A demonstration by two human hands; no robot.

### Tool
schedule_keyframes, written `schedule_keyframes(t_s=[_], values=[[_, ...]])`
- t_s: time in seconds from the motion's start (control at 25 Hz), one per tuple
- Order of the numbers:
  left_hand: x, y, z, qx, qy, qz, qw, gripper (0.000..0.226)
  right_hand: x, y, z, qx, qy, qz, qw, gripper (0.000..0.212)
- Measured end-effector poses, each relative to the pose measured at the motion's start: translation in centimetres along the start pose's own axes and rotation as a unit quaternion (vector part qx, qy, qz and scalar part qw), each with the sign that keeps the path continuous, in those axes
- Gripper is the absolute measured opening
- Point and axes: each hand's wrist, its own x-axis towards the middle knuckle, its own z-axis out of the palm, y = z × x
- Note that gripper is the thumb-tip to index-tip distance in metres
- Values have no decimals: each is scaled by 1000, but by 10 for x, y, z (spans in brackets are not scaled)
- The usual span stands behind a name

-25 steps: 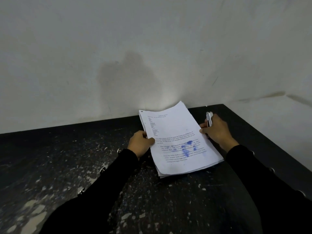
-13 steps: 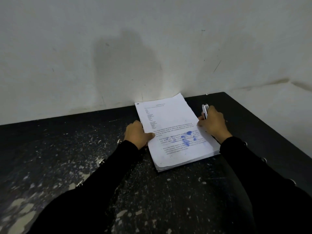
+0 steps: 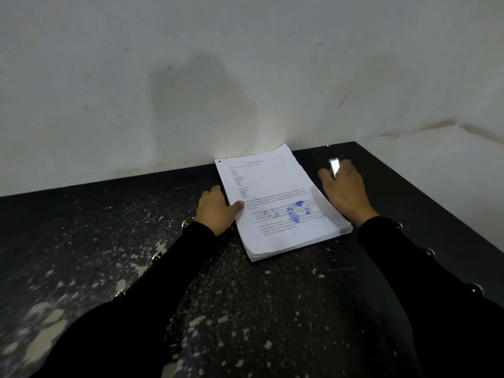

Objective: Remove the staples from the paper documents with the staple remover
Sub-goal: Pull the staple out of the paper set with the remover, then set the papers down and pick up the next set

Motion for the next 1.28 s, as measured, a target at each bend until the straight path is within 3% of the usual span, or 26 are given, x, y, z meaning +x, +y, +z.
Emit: schedule_keyframes(t_s=[0.16,0.32,0.52,0.8,1.28], values=[[-22,-7,-4,-25,16,26,999,67,-28,-3,-14,35,-27,-8,999,30],[-57,-17,-2,15,71,106,992,42,-72,-1,-26,-6,-87,-56,995,34],[-114,-22,8,44,104,205,972,21,-134,6,-38,19,-89,-87,992,35],[-166,-29,29,54,48,289,955,14,-189,18,-37,-25,-84,-109,990,39],[-166,-42,34,72,3,311,948,17,-215,22,-21,-135,-8,-129,982,53]])
